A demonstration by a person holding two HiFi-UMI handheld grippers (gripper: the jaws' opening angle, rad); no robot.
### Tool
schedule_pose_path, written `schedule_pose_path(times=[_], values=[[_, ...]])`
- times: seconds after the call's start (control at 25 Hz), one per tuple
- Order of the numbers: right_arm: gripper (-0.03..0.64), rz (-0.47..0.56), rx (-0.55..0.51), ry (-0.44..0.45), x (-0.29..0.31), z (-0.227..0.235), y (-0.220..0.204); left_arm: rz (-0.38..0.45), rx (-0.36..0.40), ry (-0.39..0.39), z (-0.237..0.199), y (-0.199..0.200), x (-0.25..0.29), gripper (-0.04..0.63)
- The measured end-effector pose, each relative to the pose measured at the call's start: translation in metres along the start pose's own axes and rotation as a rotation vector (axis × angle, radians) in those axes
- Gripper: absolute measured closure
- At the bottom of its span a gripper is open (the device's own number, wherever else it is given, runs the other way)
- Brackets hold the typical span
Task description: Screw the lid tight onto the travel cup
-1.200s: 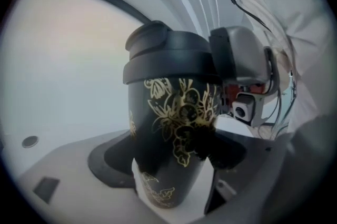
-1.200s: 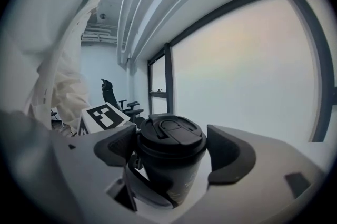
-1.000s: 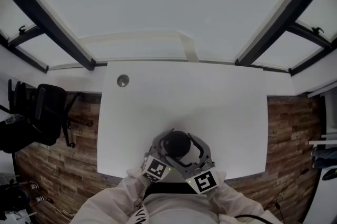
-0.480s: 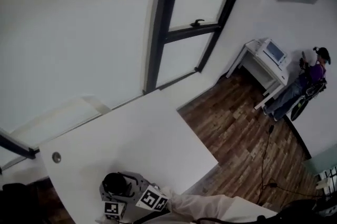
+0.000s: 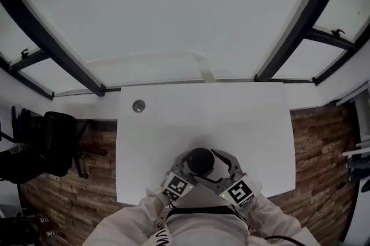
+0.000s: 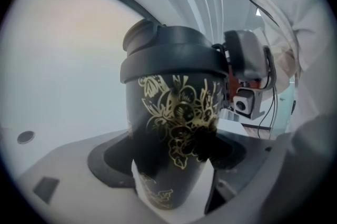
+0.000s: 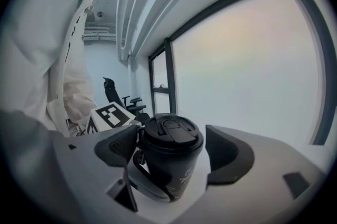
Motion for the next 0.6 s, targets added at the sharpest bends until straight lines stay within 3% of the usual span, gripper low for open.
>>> schedule_pose_path(times=[0.12,0.44,0.6], values=[[0.209,0.017,-0.020,0.032,0.008,0.002,-0.003,-0.001,0.003,-0.019,-0.002,0.001,0.001,0.190],[0.206,-0.027,-0.021,0.297,0.019,0.029,0.004,-0.013,0.092,-0.209,-0.016,0.013,0.004,0.190],[0.195,0.016,0.011,0.357,0.026,0.045,0.001,-0.012,0.075,-0.283,-0.026,0.017,0.011,0.190]])
Point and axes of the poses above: the fingertips, and each gripper's own axes: x forward along the fingers, z to its right, y out of its top, the point moved 10 cm from there along -x, backward along the fingers, and after that the axes turned 6 degrees about y, right-handed, at the moved point
